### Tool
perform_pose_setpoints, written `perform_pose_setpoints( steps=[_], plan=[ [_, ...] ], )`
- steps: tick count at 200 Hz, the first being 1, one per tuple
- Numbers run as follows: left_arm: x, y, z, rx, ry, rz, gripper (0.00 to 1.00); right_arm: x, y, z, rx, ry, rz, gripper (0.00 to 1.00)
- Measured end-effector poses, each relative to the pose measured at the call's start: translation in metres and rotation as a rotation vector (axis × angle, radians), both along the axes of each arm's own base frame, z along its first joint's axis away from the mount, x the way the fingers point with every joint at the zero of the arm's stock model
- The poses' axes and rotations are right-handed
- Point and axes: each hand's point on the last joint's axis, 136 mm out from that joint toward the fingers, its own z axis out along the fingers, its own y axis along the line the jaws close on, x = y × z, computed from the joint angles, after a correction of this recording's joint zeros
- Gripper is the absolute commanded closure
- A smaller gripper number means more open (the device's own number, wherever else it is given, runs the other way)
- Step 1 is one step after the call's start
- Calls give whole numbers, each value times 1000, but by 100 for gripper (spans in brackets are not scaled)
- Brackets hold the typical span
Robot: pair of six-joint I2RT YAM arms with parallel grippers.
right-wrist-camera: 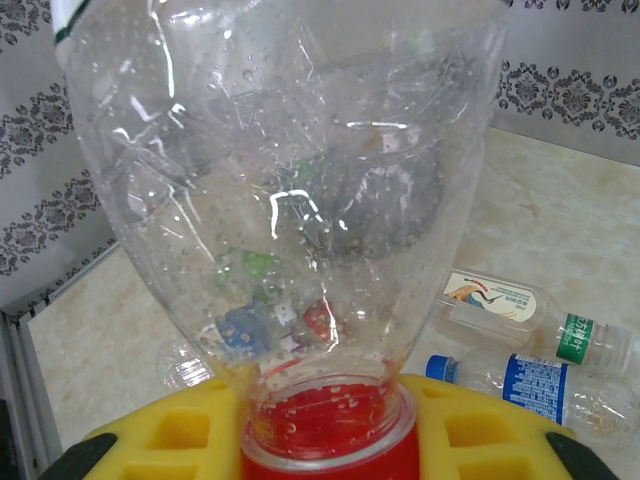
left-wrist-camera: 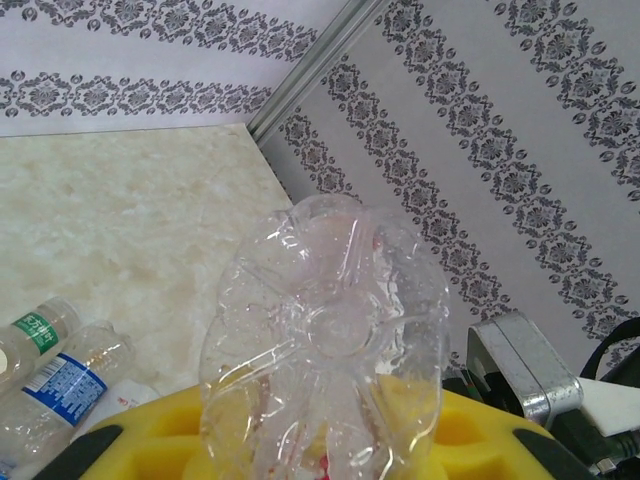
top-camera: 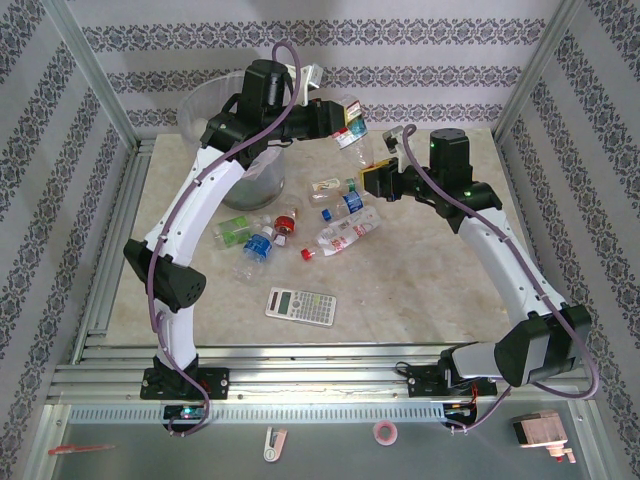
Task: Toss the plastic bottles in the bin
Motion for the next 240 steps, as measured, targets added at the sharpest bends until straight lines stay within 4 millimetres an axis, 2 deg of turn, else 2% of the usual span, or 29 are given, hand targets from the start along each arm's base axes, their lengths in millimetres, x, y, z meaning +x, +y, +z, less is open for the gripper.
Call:
perform_pose_setpoints(
  steps=[12,44,60,81,109,127,151,167,180,214,240],
  plan=[
    [0,1,-1,4,0,2,76,-1,0,0,1,-1,2,67],
    [3,4,-4,29,-5,26,77,-2,0,3,2,-8,4,30],
    [5,9,-6,55,-12,50,77,-4,1,5,0,-20,7,18],
    [6,19,-2,101,-38,88,78,-4,-2,10,-7,-41,-10,8],
    [6,42,20,157,-114,164,78,-4,-7,16,-17,-63,-44,4],
    [5,69,45,193,-187,243,78,-4,-11,17,-25,-75,-67,3],
    [-3,122,91,246,-320,400,78,0,-17,16,-36,-77,-97,3],
    [-18,161,126,293,-426,515,78,3,-21,12,-45,-73,-117,3],
    [-37,185,153,330,-512,589,78,4,-23,11,-51,-70,-129,3],
    [-81,223,216,382,-747,723,80,6,-26,9,-57,-68,-142,2],
    [-99,235,236,398,-895,778,79,6,-26,8,-57,-68,-142,2]
  ],
)
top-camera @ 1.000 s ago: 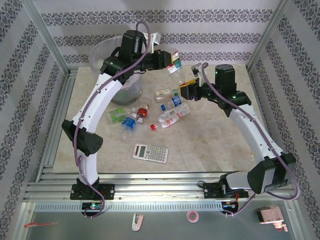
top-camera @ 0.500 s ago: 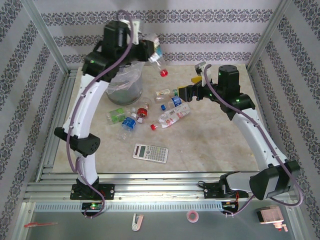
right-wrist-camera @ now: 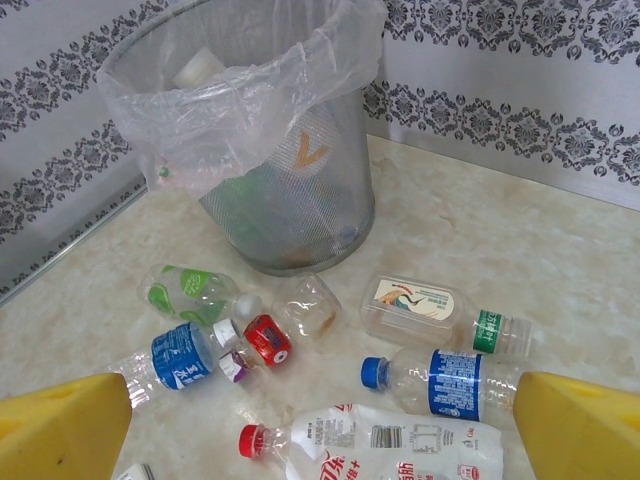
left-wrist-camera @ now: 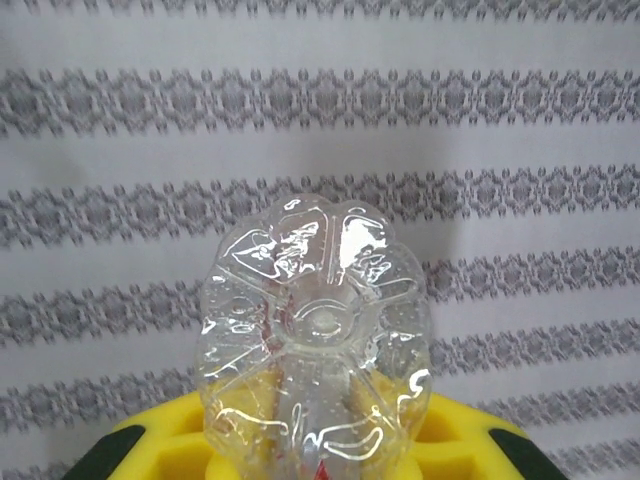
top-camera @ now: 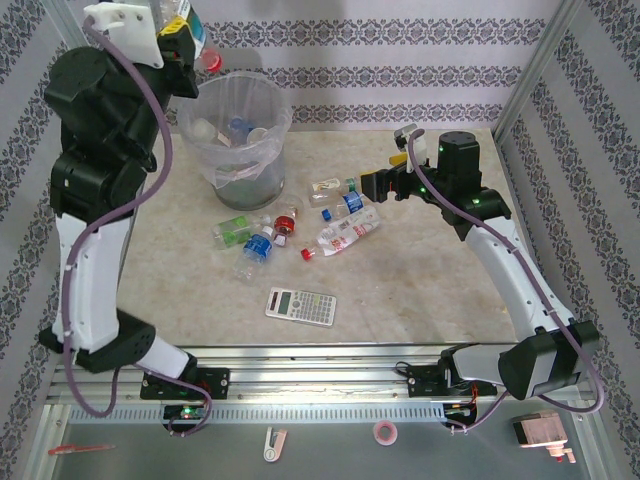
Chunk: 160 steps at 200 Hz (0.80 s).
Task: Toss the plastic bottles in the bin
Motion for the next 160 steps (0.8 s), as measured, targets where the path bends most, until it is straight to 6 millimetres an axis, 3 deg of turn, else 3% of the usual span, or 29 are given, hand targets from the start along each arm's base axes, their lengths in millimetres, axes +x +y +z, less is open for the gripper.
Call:
perform_pose_setpoints(
  steps=[55,118,140,160],
  plan=[
    [-7,-3,17,34,-207,7,80,1,-3,0,-6,-3,-9,2],
    [-15,-5,36,23,-302,-8,81,2,-4,-1,-17,-12,-9,2],
    [-5,-8,30,27,-288,-9,80,4,-6,-2,-18,-9,-16,2],
    [22,-12,14,23,-236,-2,78,6,-6,-5,-22,-3,-15,2]
  ],
)
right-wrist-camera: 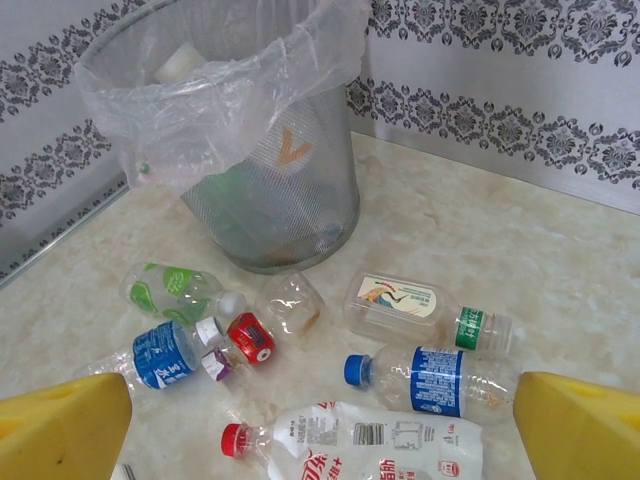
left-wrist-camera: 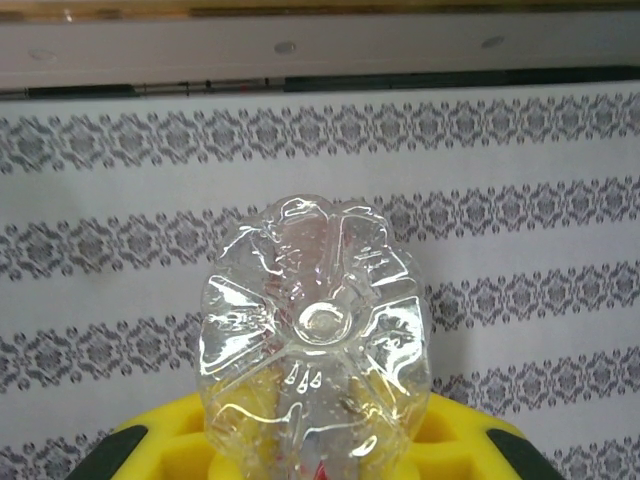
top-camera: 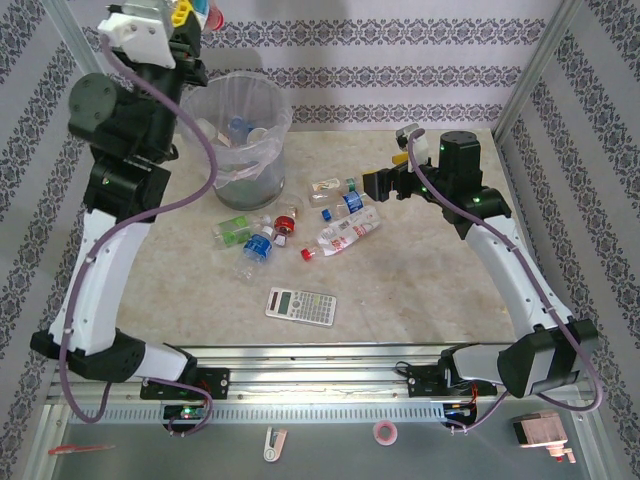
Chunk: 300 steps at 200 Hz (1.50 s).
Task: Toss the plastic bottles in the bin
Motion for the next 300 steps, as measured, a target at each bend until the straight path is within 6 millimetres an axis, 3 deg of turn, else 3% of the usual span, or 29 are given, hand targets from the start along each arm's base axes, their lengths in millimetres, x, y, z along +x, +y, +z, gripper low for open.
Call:
perform_pose_setpoints(
  steps=[14,27,38,62,80,94,110,134,158,192,210,236,300],
  plan=[
    [31,3,-23,-19,74,3,70,1,0,-3,-3,6,1,2],
    [64,10,-53,-43,163,11,51,2,0,-5,-5,12,1,2],
    [96,17,-91,-60,273,24,44,2,0,-5,-6,13,1,2],
    [152,25,-183,-102,533,34,14,1,-2,-11,-11,30,-4,2],
    [170,26,-235,-143,688,17,3,-3,-5,-21,-22,48,-5,2],
    [169,25,-249,-175,746,3,0,-7,-7,-27,-30,65,-6,2],
    [163,23,-233,-207,741,-25,0,-7,-8,-30,-36,76,-16,2],
    [141,20,-169,-240,625,-85,0,-4,-10,-35,-19,115,-42,2],
    [100,21,-112,-251,510,-132,0,6,-8,-56,11,232,-79,3],
    [47,17,-66,-236,414,-216,0,15,-7,-98,71,454,-163,3],
    [28,11,-57,-223,395,-270,0,17,-7,-115,116,562,-226,3],
    [14,1,-59,-205,405,-334,0,19,-7,-134,175,687,-304,5],
    [23,-16,-95,-188,502,-389,0,8,2,-184,197,930,-437,10]
  ],
)
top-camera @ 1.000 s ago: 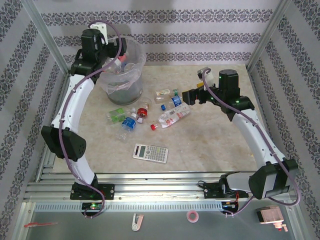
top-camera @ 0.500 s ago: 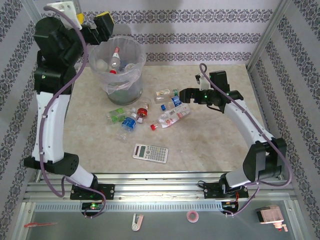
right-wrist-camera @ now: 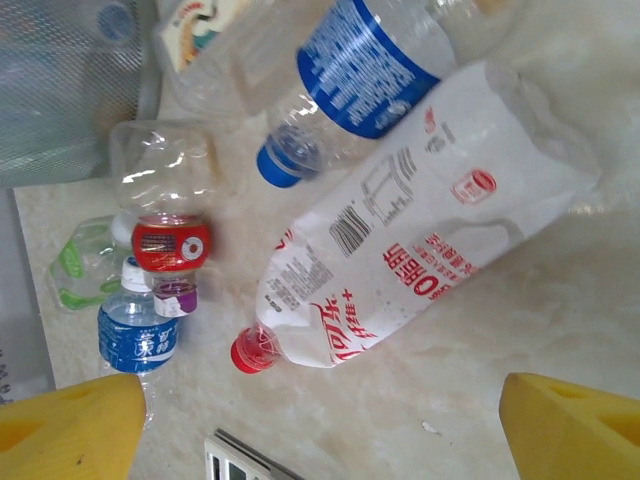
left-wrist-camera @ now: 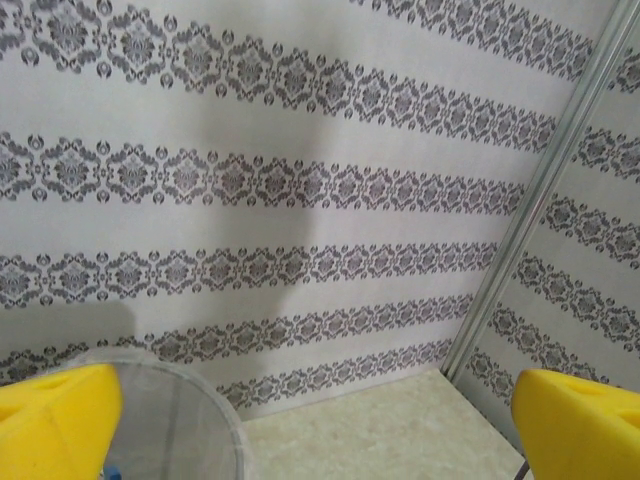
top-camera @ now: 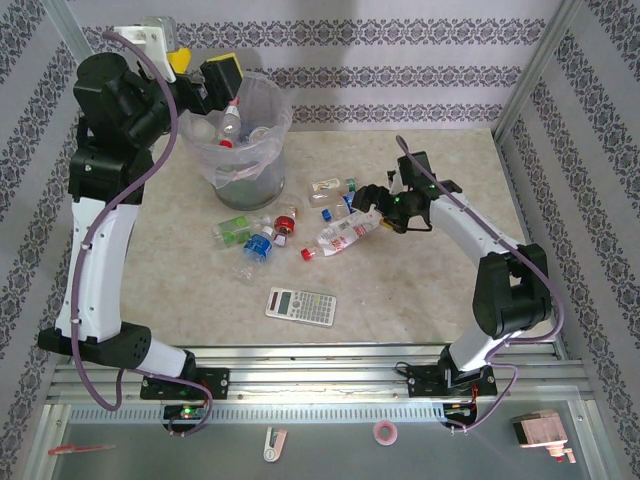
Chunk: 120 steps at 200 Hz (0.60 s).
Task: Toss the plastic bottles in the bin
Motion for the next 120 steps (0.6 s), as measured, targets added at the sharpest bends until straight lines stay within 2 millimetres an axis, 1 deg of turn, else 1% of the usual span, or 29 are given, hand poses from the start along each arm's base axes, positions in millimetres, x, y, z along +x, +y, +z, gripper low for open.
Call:
perform_pose_setpoints(
  steps=[27,64,89,109,120],
  plan=[
    [0,-2,-8,3,19,-6,0,-9,0,-14,10,62,-37,13],
    [-6,0,-12,4,26,-1,0,-19,3,-37,26,127,-80,17],
    [-8,3,-12,4,23,11,0,-21,13,-47,39,146,-87,21],
    [-8,4,-12,3,24,18,0,-21,26,-56,39,154,-66,21],
    [-8,4,-13,4,27,18,0,-23,31,-62,37,168,-58,22]
  ],
)
